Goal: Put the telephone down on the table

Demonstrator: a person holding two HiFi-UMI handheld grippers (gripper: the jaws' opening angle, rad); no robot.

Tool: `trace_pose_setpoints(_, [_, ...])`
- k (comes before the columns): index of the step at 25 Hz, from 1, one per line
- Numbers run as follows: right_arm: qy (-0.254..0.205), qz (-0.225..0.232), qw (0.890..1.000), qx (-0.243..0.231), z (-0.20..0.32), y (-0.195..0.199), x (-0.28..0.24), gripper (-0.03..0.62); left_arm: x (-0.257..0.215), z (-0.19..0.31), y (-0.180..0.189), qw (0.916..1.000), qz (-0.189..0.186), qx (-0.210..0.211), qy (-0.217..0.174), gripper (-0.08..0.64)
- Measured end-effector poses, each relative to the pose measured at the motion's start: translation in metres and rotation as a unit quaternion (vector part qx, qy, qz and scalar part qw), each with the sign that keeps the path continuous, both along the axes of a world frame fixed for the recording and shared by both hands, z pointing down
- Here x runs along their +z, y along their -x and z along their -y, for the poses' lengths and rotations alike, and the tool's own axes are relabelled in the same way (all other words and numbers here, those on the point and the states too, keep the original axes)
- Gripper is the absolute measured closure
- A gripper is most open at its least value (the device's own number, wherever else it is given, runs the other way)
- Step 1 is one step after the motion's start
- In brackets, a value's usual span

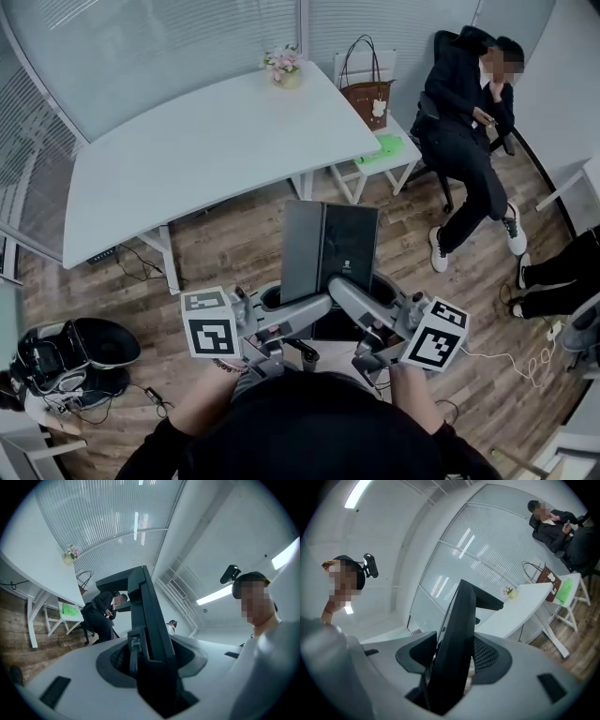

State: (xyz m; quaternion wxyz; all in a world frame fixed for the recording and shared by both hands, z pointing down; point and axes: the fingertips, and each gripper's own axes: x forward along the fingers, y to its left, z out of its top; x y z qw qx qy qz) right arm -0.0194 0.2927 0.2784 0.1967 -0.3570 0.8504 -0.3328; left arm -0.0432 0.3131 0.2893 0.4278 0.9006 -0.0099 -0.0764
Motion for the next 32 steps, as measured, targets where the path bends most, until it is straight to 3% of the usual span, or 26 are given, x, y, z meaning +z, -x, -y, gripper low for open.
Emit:
trace_pose_setpoints(7, [-0.007,-0.009,1.000,0.005,0.021,0.004,0.010,0.380,0.010,0.022,0.004,0.9999,-0.009,0.005,-0.009,0.359])
trace_pose_setpoints(32, [-0.006,-0.013,0.999,0.038,0.228,-0.012,0.003,0.380,0.003,0.230,-0.012,0.9991,-0.005,0.041,-0.011,0.359])
